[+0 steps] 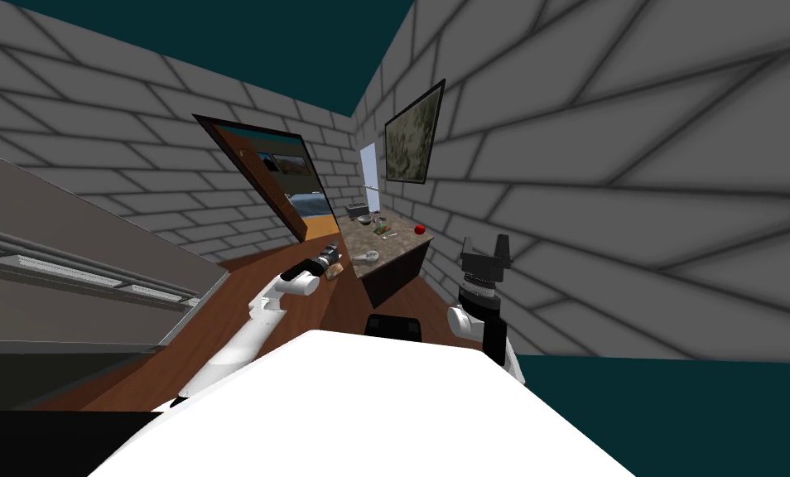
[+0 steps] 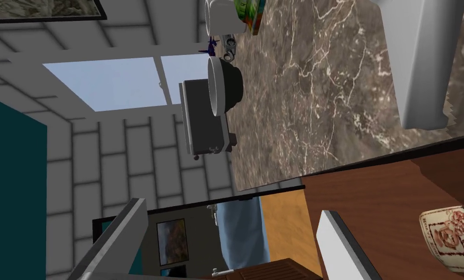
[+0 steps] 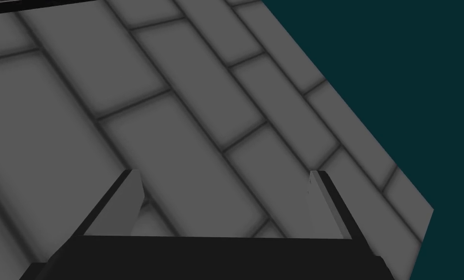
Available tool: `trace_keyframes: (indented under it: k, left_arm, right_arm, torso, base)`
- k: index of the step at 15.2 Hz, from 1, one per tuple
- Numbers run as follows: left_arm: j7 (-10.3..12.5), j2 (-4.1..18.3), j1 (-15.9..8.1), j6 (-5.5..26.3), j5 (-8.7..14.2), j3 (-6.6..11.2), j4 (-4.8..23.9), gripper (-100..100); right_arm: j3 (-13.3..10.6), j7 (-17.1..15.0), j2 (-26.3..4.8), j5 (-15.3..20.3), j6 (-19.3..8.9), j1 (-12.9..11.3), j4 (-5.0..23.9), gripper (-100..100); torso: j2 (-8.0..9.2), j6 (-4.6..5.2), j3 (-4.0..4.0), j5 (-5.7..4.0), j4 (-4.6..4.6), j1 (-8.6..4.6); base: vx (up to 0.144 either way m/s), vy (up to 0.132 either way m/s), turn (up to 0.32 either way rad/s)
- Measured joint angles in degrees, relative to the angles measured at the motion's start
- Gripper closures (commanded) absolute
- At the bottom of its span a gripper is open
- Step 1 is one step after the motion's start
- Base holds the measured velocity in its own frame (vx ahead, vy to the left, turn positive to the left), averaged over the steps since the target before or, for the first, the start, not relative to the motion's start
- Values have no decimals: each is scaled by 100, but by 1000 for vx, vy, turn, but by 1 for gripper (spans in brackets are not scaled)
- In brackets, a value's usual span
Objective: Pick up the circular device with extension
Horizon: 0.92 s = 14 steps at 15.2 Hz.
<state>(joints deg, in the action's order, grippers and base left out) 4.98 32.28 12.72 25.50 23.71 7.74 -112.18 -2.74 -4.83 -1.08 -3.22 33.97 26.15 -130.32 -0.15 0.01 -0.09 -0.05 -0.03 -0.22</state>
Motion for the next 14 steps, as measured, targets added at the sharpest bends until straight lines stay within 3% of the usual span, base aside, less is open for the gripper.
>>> trace_keyframes:
  k: [14]
  left_arm:
    - [356,529,-302,1528,554,127,452,-100]
  right_arm:
    - [0,0,0,0,0,0,0,0]
  torso:
    - [6,-2,3,1,1,9]
  base:
    - [28,-35,-38]
